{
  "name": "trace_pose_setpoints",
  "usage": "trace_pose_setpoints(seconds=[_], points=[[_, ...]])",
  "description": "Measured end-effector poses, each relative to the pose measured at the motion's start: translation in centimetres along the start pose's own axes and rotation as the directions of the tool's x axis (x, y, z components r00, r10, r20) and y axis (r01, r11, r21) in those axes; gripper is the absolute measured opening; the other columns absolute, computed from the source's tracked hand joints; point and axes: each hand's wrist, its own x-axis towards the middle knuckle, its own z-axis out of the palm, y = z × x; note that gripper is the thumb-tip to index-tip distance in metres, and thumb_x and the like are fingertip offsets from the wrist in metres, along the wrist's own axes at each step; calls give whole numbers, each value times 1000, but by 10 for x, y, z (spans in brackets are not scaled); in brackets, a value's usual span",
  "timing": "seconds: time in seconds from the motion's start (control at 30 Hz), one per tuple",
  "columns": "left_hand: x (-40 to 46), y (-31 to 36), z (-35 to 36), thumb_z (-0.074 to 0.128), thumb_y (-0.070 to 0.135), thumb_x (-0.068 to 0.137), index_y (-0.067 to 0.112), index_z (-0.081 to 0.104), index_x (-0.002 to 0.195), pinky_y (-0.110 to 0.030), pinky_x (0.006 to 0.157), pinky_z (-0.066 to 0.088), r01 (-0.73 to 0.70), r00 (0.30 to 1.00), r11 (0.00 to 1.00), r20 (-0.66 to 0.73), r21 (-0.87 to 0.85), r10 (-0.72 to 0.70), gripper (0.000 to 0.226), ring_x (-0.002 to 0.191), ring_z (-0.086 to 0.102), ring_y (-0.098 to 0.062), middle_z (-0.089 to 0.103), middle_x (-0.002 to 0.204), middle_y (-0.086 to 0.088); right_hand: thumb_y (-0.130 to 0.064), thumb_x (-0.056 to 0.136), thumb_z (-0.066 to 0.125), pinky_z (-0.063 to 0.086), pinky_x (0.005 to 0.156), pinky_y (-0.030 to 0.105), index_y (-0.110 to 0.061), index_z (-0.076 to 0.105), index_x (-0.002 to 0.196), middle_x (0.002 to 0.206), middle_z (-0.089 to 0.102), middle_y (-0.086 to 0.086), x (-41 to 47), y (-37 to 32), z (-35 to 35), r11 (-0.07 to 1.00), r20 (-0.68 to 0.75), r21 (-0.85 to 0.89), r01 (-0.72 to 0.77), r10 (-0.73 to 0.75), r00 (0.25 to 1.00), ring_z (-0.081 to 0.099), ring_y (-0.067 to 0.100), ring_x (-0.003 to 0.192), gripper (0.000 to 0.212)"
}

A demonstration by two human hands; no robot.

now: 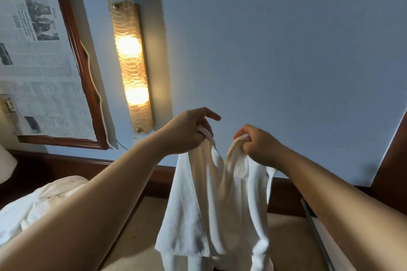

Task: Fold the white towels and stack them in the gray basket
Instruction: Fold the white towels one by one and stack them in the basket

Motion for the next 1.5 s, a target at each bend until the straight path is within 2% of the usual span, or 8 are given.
trace_pose_setpoints(seconds=[0.17,0.33,0.47,0.83,0.97,1.13,1.3,1.5], points=[[0,6,5,62,3,92,36,63,126,-19,73,54,-100,984,995,-144,30,103,47,86,70,-3,76,90,22,-51,86,75,53,73,30,-46,53,127,79,65,-3,-15,-20,12,984,239,152,96,-130,962,62,13,73,47],[3,-4,8,77,17,88,38,65,117,-17,66,50,-2,967,999,-255,41,13,39,80,65,-6,68,96,18,-59,82,78,57,84,31,-40,50,130,106,65,-8,-19,-30,27,985,252,140,102,-135,958,66,12,94,59],[7,-12,9,77,23,88,33,73,99,-15,65,45,43,949,997,-315,62,-21,16,80,63,1,69,89,20,-75,82,64,50,76,31,-37,53,116,101,61,-16,-17,-34,34,995,113,-70,77,-69,991,63,9,93,52],[14,-10,14,82,31,85,30,76,90,-14,63,45,20,946,998,-324,57,-1,8,79,63,-2,70,84,18,-50,105,43,39,61,28,-32,51,95,81,60,-11,-14,-33,34,947,-103,-266,182,-215,971,59,21,81,23],[6,-28,13,77,22,89,27,77,89,-10,51,43,69,950,997,-306,27,-57,5,68,65,-2,72,81,16,-45,101,46,48,71,36,-29,58,92,82,64,-7,-10,-23,10,964,-195,-255,75,-127,973,62,24,85,22],[-17,-74,50,64,8,94,25,70,109,-19,65,44,82,984,983,-168,163,-54,23,76,61,0,68,91,13,-35,101,48,36,57,31,-28,57,82,68,58,-7,-11,-16,-7,952,-216,-305,29,-99,971,56,17,68,22],[-48,-113,78,64,7,90,27,64,107,-29,73,54,289,934,957,-219,-4,-282,26,84,66,-8,68,93,14,-32,97,48,41,63,32,-25,59,82,75,63,-5,-9,2,-25,946,-311,-294,-132,36,950,60,23,76,20],[-76,-161,74,70,17,93,23,72,90,-17,65,43,418,845,907,-342,-55,-410,7,79,66,-4,71,82,11,-29,94,50,45,67,33,-22,64,81,79,66,-2,-9,32,-51,936,-358,-246,-252,154,921,61,27,81,20]])
